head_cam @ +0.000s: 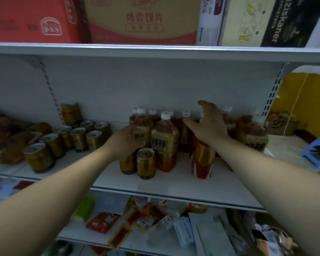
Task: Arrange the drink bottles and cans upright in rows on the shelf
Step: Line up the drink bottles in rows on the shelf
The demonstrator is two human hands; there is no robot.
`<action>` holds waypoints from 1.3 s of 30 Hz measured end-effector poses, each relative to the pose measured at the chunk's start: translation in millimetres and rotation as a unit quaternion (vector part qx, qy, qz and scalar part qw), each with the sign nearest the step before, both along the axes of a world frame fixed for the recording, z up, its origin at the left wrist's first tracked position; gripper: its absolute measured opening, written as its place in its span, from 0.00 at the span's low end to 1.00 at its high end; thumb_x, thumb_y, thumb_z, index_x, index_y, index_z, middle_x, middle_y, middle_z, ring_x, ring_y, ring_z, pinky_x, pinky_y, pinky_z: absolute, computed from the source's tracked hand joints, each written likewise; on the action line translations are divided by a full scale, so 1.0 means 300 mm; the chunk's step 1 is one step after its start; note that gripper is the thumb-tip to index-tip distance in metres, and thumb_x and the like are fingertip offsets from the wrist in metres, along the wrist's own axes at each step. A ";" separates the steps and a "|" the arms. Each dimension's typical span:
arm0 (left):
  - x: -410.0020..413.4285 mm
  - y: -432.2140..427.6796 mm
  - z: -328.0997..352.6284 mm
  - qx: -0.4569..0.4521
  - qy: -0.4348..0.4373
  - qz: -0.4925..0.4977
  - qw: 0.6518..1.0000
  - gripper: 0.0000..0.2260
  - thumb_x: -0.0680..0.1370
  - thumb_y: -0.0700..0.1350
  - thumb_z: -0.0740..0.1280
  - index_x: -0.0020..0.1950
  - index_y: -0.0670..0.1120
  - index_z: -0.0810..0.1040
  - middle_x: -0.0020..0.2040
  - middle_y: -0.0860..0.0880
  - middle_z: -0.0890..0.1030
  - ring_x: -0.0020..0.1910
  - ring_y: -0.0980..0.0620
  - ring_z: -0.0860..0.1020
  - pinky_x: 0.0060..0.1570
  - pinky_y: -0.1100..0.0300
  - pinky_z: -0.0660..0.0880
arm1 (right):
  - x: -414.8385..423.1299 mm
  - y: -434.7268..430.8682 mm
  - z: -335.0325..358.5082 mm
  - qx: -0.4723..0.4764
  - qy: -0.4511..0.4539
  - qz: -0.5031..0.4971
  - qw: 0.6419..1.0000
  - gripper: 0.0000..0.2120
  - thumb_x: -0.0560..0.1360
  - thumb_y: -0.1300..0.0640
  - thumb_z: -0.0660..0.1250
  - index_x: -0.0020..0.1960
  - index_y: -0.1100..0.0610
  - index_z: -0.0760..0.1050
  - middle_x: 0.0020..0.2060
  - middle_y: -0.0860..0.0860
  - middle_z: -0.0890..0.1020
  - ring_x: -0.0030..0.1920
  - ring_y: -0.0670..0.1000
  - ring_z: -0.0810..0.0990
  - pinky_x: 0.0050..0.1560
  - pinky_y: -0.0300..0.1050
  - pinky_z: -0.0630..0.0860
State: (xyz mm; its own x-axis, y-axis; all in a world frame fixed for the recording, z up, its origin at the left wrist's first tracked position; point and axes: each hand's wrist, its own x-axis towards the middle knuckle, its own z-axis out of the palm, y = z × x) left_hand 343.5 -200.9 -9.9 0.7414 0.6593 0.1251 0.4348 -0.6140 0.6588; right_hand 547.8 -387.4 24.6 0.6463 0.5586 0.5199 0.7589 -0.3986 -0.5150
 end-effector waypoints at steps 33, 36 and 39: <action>0.218 0.257 -0.080 -0.164 -0.134 -0.085 0.974 0.45 0.57 0.38 0.80 0.67 0.51 0.59 0.54 0.53 0.73 0.59 0.47 0.75 0.56 0.45 0.76 | -0.045 0.272 -0.150 -0.111 0.130 0.066 0.983 0.41 0.64 0.42 0.76 0.69 0.52 0.60 0.63 0.53 0.70 0.61 0.56 0.72 0.52 0.46 0.69; 0.204 0.248 -0.036 -0.161 -0.169 -0.083 0.969 0.42 0.52 0.45 0.78 0.62 0.54 0.62 0.53 0.52 0.75 0.56 0.46 0.77 0.52 0.44 0.78 | -0.062 0.265 -0.104 -0.082 0.112 0.062 0.988 0.39 0.63 0.43 0.76 0.67 0.51 0.63 0.62 0.53 0.72 0.61 0.55 0.73 0.55 0.48 0.71; 0.178 0.241 0.032 -0.159 -0.201 -0.093 0.962 0.40 0.52 0.46 0.78 0.59 0.59 0.64 0.53 0.56 0.75 0.53 0.51 0.78 0.49 0.46 0.79 | -0.083 0.254 -0.032 -0.018 0.125 0.047 0.991 0.40 0.63 0.43 0.76 0.68 0.51 0.63 0.61 0.52 0.74 0.61 0.55 0.75 0.60 0.51 0.72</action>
State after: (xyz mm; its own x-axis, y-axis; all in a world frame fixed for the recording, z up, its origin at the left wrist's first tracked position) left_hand 396.8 -128.7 -0.3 0.7838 0.5728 0.2398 0.0087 -0.3962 0.9181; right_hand 522.9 -311.1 15.1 0.6969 0.6370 0.3294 0.6441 -0.3540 -0.6781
